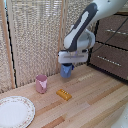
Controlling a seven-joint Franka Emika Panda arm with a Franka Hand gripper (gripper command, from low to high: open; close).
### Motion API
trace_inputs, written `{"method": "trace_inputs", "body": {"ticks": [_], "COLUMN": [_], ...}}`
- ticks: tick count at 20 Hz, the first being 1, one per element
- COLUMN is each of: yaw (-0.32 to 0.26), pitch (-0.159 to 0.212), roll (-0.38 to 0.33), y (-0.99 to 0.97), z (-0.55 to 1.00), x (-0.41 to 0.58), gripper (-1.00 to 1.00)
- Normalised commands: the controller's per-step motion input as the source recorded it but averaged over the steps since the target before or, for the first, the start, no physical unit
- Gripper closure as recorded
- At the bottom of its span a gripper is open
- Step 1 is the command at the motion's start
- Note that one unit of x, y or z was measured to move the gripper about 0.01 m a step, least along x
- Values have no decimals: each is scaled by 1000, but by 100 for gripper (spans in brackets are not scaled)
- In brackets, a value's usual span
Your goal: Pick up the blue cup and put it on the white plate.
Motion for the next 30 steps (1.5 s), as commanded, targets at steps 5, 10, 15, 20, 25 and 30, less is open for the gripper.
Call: {"method": "trace_inputs", "body": {"ticks": [5, 10, 15, 20, 25, 30], "yaw": [81, 41, 12, 0, 0, 0], "pitch": [141, 127, 78, 12, -9, -32], "roll": [0, 0, 0, 0, 0, 0], "y": [552, 749, 861, 918, 959, 966], "z": [993, 905, 670, 248, 2, -25], "x": [491, 326, 63, -181, -299, -298], "gripper": [100, 100, 100, 100, 100, 100]}}
